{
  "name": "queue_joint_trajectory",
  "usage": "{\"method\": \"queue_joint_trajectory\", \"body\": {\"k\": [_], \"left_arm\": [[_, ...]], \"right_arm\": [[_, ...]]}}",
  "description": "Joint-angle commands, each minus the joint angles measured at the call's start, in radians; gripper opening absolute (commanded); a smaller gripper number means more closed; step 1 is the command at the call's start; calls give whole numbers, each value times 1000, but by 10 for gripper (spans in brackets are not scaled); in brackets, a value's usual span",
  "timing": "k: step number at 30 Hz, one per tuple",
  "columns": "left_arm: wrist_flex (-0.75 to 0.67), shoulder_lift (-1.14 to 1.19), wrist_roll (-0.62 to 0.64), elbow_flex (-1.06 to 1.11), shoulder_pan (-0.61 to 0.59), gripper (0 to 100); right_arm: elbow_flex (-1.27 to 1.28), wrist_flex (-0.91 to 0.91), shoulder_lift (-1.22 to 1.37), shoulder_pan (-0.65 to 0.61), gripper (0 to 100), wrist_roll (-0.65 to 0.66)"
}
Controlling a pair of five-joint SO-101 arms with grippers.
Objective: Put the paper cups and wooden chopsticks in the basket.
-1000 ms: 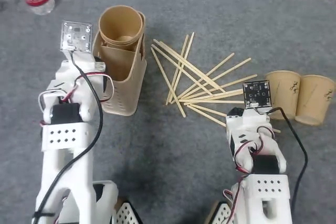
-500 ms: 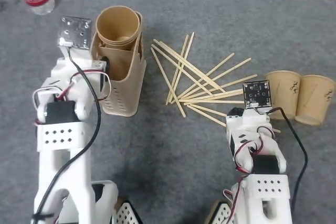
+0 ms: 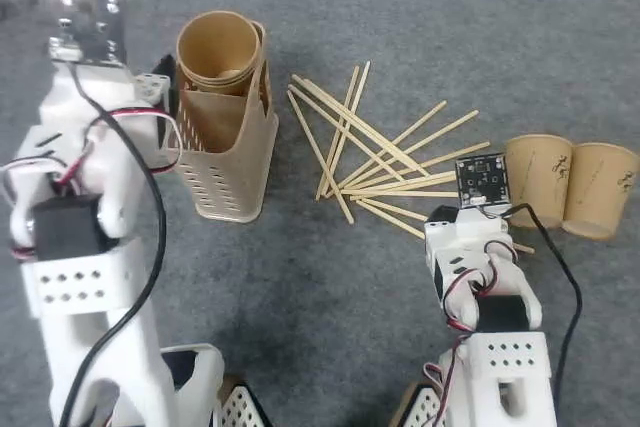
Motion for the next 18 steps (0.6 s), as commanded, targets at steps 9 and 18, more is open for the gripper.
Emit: {"method": "queue_joint_trajectory", "body": {"k": [9,18], "left_arm": [[324,-15,-8,-269,-5,155],[384,-241,17,-180,2,155]], "right_arm": [[-6,-16,1,-1,9,2],[-6,-15,1,1,9,2]]}}
